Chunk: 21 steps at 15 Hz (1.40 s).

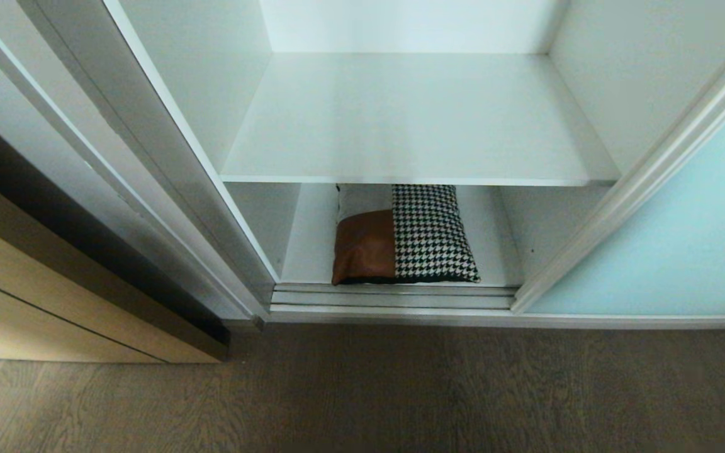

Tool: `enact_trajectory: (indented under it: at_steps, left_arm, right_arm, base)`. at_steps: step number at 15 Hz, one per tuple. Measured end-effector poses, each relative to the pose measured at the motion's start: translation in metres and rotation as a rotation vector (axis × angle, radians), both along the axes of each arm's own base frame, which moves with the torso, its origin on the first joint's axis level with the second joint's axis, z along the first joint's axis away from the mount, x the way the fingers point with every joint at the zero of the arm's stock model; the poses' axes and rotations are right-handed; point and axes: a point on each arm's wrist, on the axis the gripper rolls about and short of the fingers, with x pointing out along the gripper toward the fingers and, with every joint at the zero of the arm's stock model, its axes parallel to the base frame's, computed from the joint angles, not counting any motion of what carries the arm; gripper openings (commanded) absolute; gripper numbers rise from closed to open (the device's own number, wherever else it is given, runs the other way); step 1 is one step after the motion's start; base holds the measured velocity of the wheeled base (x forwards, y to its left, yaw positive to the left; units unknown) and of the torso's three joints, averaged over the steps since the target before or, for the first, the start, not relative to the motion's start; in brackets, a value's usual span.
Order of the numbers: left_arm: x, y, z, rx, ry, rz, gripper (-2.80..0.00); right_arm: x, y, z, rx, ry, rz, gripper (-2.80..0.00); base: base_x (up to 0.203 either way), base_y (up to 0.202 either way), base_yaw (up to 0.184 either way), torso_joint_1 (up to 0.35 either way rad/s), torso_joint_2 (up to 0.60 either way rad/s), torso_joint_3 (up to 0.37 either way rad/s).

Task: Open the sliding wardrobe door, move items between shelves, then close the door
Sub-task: Open the door, then place the pillow on the higher shelf

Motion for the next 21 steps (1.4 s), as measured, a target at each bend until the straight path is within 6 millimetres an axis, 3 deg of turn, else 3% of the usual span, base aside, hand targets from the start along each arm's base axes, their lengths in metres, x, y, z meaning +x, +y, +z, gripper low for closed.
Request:
enact_trajectory:
  at_steps: [6,16,21]
  left_arm:
    - [0.0,0.0,0.0001,-0.004,0.0,0.0,-2.8]
    - [0.0001,0.0,0.0002,-0.006,0.0,0.0,-2.8]
    - [0.0001,0.0,0.0002,-0.006,-0.001,0.0,-2.8]
  right_arm:
    - [0.0,0.0,0.0,0.0,0.0,0.0,-2.8]
    - [0.0,0.0,0.0,0.0,0.0,0.0,-2.8]
    - [0.0,0.0,0.0,0.0,0.0,0.0,-2.8]
  base:
    - [0.0,0.0,0.0,0.0,0.0,0.0]
    - [0.185,0.0,0.0,0.003,0.0,0.003]
    - [0.026,0.0,-0.001,0.003,0.0,0.0]
